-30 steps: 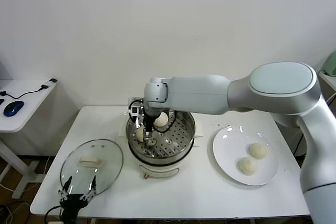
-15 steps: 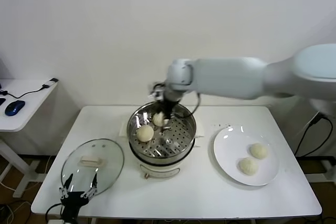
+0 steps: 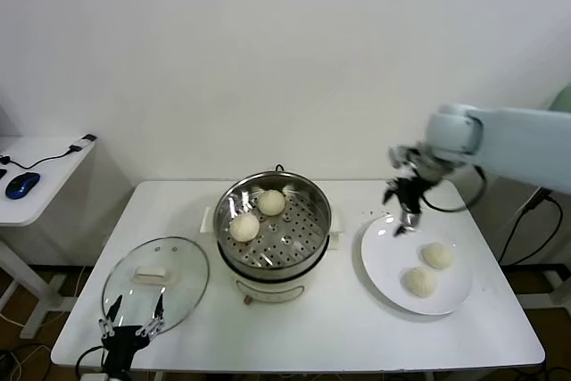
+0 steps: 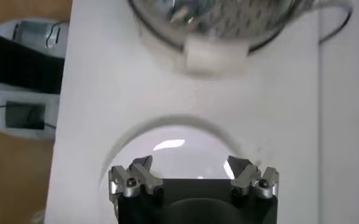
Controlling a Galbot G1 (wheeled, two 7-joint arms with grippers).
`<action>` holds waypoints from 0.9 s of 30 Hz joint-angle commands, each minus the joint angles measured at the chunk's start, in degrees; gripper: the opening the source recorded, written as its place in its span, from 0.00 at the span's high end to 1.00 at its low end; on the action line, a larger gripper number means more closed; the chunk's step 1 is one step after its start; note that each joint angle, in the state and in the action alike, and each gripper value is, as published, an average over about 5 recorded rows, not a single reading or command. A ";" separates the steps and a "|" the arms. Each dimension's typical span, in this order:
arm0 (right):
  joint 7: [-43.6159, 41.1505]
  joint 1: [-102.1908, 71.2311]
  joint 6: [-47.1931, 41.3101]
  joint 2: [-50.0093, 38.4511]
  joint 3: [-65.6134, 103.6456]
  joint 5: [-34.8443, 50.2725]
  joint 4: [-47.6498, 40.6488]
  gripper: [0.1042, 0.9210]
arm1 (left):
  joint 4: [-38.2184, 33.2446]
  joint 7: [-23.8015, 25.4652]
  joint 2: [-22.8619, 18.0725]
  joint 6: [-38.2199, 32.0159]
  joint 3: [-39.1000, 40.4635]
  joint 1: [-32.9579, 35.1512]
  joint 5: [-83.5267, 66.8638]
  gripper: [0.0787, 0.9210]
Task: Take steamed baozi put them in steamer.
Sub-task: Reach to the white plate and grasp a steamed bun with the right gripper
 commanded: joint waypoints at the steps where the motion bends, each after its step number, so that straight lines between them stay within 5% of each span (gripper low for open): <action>1: -0.45 -19.67 0.86 -11.03 12.52 -13.56 -2.49 0.12 | -0.05 0.01 -0.17 0.03 -0.03 0.09 0.08 0.12; 27: 3.74 -31.55 -2.56 -3.16 20.75 -14.64 -8.14 0.12 | 0.70 0.00 -0.52 -0.34 0.22 0.63 0.75 0.12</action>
